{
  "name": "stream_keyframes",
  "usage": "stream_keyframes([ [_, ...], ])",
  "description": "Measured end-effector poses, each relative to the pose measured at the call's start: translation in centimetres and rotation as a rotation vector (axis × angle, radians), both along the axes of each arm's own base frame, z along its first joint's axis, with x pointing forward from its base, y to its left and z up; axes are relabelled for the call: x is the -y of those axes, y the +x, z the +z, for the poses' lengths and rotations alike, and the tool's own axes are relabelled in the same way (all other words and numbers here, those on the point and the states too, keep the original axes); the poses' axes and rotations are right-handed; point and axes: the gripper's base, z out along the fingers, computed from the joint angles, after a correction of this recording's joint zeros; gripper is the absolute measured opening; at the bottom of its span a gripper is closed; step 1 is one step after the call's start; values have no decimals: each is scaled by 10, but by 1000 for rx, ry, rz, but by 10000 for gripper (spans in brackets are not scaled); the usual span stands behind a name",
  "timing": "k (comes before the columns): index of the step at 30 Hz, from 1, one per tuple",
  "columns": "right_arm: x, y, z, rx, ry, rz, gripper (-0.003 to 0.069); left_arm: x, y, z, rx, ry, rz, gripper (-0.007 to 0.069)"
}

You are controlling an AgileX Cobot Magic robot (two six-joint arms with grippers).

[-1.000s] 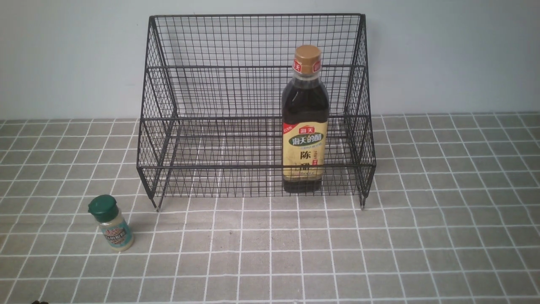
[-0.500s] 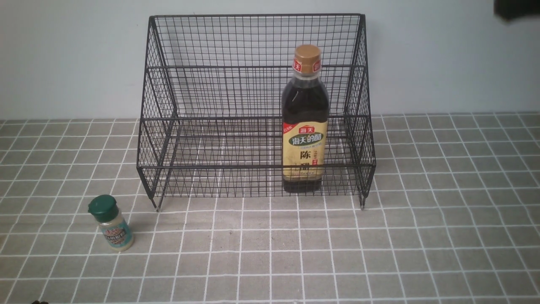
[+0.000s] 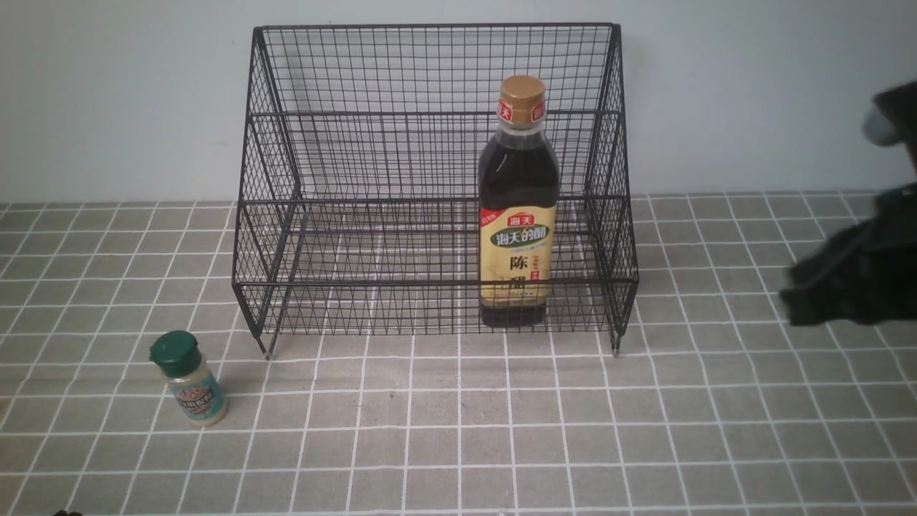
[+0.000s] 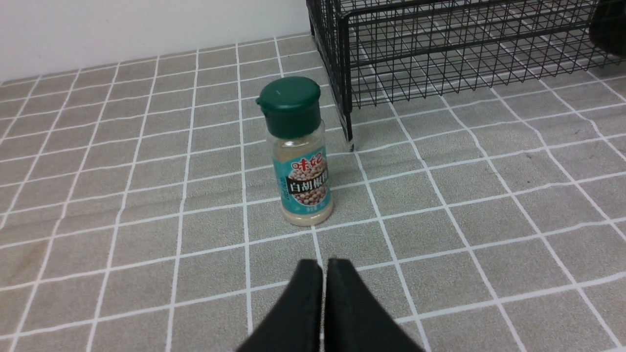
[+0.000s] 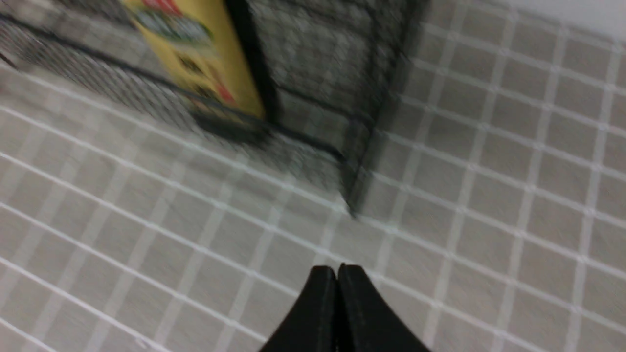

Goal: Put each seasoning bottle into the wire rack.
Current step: Use the left arm to grab the condiment bottle closest to it

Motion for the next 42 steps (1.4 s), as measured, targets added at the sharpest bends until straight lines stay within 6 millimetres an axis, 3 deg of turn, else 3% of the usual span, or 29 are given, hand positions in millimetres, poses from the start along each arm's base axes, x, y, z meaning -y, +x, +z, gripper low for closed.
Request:
stream_keyframes([
  [8, 1, -21, 50, 333, 267, -4, -13, 0, 0, 0, 0, 0, 0, -7],
  [11, 11, -45, 63, 462, 381, -45, -13, 0, 0, 0, 0, 0, 0, -7],
  [22, 32, -112, 32, 581, 376, 7, -13, 0, 0, 0, 0, 0, 0, -7],
  [25, 38, -129, 30, 690, 271, 47, -13, 0, 0, 0, 0, 0, 0, -7],
  [32, 46, -131, 31, 845, 63, 42, -13, 0, 0, 0, 0, 0, 0, -7],
  [37, 51, -129, 35, 907, 26, -12, -13, 0, 0, 0, 0, 0, 0, -7],
  [42, 60, -129, 15, 863, 38, -125, -13, 0, 0, 0, 0, 0, 0, -7],
])
